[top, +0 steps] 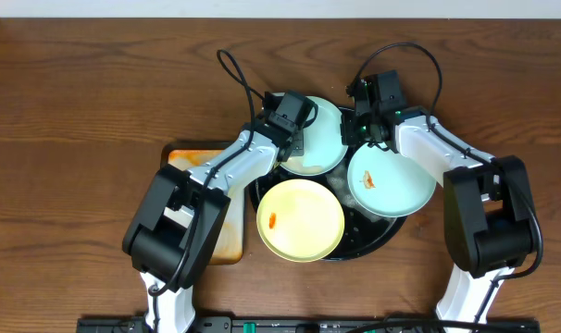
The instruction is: Clean dirty plates on tray and stack at the side
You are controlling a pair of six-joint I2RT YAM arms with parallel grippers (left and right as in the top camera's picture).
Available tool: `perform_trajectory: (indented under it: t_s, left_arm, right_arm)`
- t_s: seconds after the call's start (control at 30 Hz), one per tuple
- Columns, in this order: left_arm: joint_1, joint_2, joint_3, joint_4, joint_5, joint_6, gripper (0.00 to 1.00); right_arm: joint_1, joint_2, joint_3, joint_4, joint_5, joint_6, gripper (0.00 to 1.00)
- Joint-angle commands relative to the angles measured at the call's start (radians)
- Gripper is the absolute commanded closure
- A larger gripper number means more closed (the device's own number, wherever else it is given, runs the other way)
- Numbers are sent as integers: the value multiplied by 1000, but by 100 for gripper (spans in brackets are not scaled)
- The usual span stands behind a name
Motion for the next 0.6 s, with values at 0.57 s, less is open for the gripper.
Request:
perform_trajectory:
  t_s: [0.57]
  left_arm:
    - [14,-39,104,-187,-106,-3,91]
  right_arm:
    - [18,7,9,-10,194,9,99]
